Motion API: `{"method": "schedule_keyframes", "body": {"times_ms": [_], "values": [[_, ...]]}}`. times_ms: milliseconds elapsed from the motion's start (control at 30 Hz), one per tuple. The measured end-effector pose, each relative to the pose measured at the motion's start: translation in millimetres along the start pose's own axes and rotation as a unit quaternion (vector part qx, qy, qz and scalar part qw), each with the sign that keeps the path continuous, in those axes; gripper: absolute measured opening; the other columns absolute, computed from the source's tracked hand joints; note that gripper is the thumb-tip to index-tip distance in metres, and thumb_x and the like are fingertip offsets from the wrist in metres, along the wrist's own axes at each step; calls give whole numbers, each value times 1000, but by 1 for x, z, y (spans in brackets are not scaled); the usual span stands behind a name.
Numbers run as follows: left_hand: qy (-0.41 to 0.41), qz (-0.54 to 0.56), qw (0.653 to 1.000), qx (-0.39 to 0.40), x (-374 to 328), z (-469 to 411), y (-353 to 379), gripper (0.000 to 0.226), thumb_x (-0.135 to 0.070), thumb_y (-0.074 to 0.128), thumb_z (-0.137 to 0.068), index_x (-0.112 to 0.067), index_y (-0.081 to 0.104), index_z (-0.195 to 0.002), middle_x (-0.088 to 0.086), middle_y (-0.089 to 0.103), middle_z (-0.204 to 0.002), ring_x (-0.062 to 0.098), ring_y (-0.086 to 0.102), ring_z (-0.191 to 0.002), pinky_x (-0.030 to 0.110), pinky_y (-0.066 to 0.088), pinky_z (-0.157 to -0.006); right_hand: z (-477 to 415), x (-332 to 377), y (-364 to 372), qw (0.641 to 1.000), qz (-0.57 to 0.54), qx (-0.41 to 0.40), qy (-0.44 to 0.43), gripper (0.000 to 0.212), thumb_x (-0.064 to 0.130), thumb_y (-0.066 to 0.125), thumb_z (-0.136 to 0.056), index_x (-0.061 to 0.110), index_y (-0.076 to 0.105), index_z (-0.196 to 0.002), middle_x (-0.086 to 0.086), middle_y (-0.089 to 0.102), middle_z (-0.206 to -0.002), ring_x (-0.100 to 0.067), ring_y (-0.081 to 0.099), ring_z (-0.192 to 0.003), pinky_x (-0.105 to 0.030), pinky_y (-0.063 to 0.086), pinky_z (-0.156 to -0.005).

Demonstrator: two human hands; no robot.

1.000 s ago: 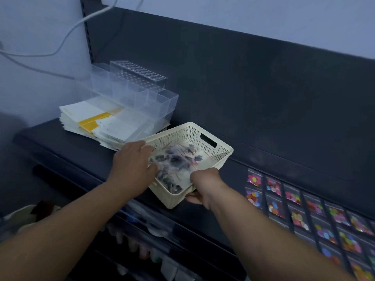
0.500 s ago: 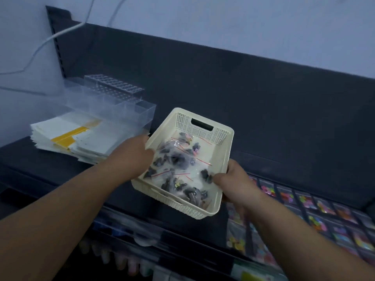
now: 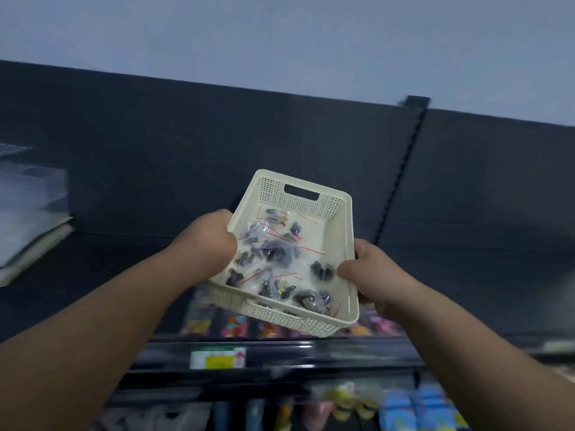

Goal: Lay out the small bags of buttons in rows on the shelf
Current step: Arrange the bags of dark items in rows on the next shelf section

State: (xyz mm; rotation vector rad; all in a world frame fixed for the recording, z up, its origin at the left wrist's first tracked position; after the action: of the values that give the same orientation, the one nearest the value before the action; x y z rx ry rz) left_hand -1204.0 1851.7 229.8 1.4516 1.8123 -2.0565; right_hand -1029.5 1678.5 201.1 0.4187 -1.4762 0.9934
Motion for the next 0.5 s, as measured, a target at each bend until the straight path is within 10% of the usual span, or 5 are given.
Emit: {"method": "schedule_keyframes", "body": {"times_ms": [500], "values": [[114, 66, 977, 166, -287, 55, 282, 26, -10, 39, -84, -23, 59, -96, 1, 66, -93, 22, 64, -85, 42, 55, -79, 130, -157, -354, 969, 41, -220, 110, 34, -5, 46, -79, 11, 62, -104, -15, 70, -93, -33, 68, -82, -40, 58, -65]]}}
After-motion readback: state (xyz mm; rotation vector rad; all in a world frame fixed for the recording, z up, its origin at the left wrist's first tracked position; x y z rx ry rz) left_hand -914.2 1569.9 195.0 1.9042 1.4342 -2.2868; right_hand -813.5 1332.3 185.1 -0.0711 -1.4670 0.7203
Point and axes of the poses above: each hand's wrist, its own z-axis away from the middle knuckle, its own y-axis out of the palm, x = y × z, the point moved 5 cm from there along -z, towards the middle knuckle
